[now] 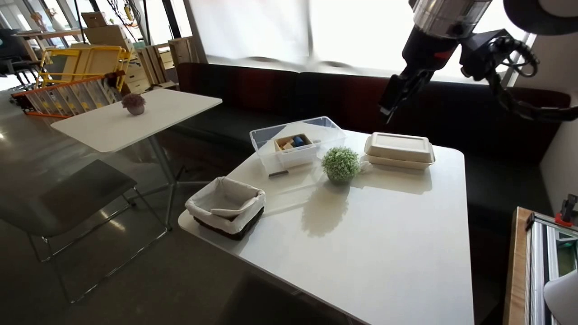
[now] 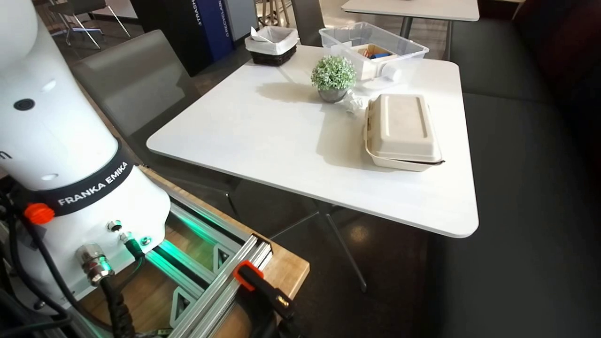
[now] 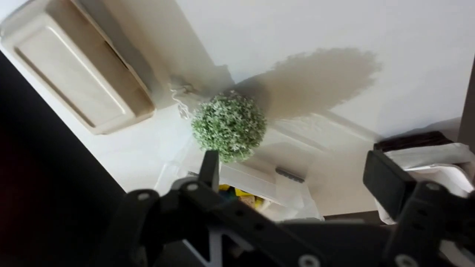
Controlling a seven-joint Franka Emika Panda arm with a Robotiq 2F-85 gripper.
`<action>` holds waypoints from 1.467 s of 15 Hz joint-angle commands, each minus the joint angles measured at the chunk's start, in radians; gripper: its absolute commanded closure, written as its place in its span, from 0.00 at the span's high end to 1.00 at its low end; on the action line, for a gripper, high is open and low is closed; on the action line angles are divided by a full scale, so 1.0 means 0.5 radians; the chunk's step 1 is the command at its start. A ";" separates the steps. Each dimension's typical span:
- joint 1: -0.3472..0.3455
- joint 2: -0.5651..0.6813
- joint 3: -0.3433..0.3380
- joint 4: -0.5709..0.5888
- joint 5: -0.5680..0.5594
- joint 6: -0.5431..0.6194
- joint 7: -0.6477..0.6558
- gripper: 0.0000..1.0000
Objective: Remove the letter block from the small wooden box in the lunchbox and put it on the table
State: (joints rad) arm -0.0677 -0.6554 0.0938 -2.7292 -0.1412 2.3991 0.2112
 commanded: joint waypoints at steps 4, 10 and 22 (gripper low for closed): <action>0.029 0.668 0.031 0.551 -0.037 0.198 -0.139 1.00; 0.022 1.146 -0.028 1.038 -0.118 0.173 -0.230 1.00; 0.054 1.433 -0.173 1.350 -0.134 0.185 -0.314 1.00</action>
State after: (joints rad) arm -0.0593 0.0614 0.0268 -2.0560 -0.2129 2.4942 0.0588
